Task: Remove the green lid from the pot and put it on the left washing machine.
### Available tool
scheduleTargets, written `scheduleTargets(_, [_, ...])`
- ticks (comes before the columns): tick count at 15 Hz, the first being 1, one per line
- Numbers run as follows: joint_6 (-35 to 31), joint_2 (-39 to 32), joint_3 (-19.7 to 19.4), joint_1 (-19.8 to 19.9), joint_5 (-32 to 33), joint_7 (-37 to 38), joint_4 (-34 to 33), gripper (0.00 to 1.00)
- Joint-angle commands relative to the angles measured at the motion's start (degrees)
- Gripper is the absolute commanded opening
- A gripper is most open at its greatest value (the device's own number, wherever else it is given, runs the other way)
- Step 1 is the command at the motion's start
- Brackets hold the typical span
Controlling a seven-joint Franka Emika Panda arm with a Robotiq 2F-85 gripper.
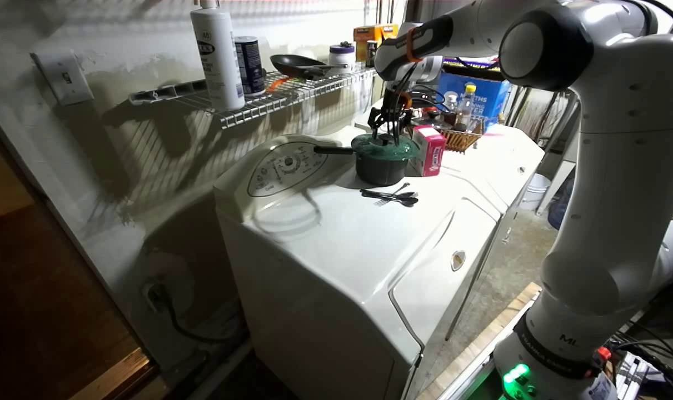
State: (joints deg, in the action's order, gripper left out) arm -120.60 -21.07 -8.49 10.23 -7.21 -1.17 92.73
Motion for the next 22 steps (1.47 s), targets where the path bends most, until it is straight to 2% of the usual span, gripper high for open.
scheduleTargets(1, [1.0,-1.2,0.2,0.1,0.8,2.2,-2.1,0.91])
scheduleTargets(3, [1.2,-1.2,0.1,0.1,1.0,2.6,-2.1,0.86])
scheduleTargets(5, [0.7,-1.2,0.1,0.2,1.0,2.6,-2.0,0.71])
scheduleTargets(7, [0.1,-1.2,0.0,0.2,1.1,2.5,-2.0,0.68])
scheduleTargets(11, [-1.3,-1.3,-0.1,0.4,0.9,2.3,-1.6,0.83])
scheduleTargets(12, [-1.5,-1.3,0.0,0.4,0.7,2.3,-1.5,0.78])
scheduleTargets(13, [-1.8,-1.3,0.0,0.4,0.7,2.3,-1.4,0.78])
scheduleTargets(19, [-2.1,-2.0,0.0,0.6,0.8,1.7,-1.6,0.52])
scheduleTargets(21, [-2.1,-1.8,0.0,0.5,1.0,1.4,-1.4,0.34])
scheduleTargets(22, [-1.8,-1.4,0.0,0.4,1.2,1.5,-1.1,0.34])
